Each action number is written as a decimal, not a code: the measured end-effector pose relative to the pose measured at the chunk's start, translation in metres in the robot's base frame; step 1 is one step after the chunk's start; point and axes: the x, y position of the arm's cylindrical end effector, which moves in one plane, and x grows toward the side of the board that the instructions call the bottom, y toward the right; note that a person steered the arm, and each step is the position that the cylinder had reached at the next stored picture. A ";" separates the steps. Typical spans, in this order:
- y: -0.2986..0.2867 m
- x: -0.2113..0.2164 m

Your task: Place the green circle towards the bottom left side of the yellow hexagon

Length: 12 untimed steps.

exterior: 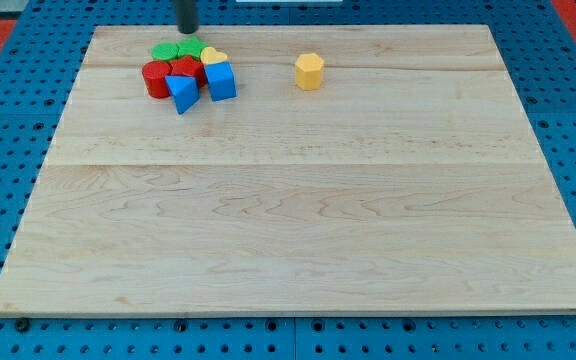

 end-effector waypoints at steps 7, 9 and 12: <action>0.045 0.058; 0.061 0.071; 0.140 0.103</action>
